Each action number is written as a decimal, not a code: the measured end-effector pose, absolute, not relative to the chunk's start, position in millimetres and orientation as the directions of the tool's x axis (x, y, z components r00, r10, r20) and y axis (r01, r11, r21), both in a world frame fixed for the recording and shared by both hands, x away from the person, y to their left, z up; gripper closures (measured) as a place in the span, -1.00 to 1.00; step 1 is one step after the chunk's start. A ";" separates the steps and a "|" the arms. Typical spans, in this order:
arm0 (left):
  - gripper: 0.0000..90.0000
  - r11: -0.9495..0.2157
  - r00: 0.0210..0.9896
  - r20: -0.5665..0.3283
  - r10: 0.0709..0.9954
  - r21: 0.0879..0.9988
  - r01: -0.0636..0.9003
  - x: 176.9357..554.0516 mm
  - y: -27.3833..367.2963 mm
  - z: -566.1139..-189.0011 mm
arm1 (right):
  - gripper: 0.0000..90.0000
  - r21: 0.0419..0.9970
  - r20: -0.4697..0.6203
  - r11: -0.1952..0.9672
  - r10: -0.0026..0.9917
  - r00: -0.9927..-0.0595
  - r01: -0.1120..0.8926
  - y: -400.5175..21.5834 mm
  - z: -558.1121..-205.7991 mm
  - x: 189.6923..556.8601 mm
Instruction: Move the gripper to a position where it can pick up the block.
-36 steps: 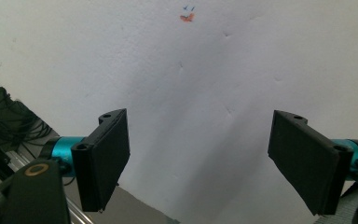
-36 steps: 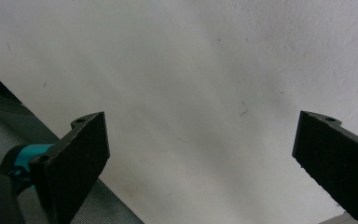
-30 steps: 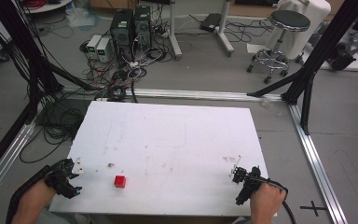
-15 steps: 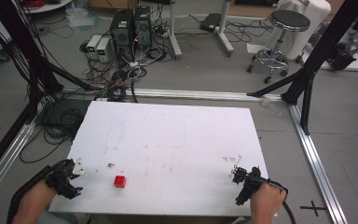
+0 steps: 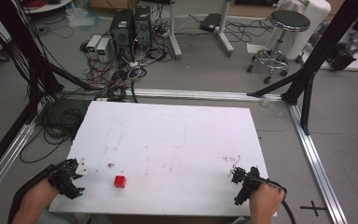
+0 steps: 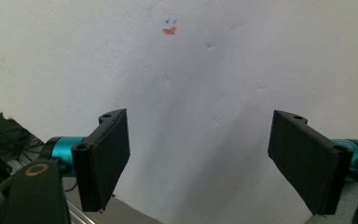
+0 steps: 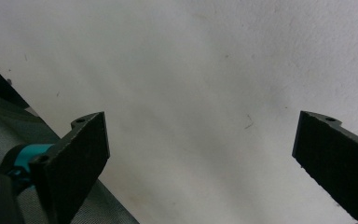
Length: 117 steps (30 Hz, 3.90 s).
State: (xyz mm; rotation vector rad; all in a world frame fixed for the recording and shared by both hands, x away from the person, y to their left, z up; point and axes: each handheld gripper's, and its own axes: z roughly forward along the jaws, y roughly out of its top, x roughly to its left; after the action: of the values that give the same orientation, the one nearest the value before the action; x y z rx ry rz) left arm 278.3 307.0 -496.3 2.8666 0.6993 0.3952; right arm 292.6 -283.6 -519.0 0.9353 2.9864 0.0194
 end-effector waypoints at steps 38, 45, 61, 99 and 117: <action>-0.53 -0.948 0.942 0.175 0.285 0.194 0.251 311.9 271.0 -474.1 | -0.93 0.021 -0.004 0.826 0.563 -0.826 0.563 -282.7 -519.3 294.1; -0.53 -0.956 0.951 0.175 0.255 0.191 0.221 314.5 260.7 -470.4 | -0.93 0.019 -0.002 0.827 0.562 -0.827 0.562 -281.0 -519.1 294.6; -0.53 -0.984 0.987 0.121 0.104 0.155 0.084 320.6 227.5 -471.1 | -0.93 0.020 0.000 0.828 0.561 -0.828 0.561 -281.8 -519.5 294.5; -0.53 -0.994 0.996 0.011 -0.091 0.064 -0.091 317.2 170.7 -506.0 | -0.93 0.015 0.004 0.832 0.555 -0.832 0.555 -281.6 -521.2 295.2; -0.52 -0.995 0.997 0.002 -0.081 0.059 -0.081 320.1 169.6 -510.7 | -0.93 0.019 0.006 0.830 0.557 -0.831 0.557 -281.1 -521.9 295.1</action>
State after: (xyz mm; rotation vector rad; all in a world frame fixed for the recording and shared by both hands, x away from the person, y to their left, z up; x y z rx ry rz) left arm 320.1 169.6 -510.7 3.0805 -0.1245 -0.0008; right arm 295.1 -281.1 -521.9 0.9143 3.0061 0.0310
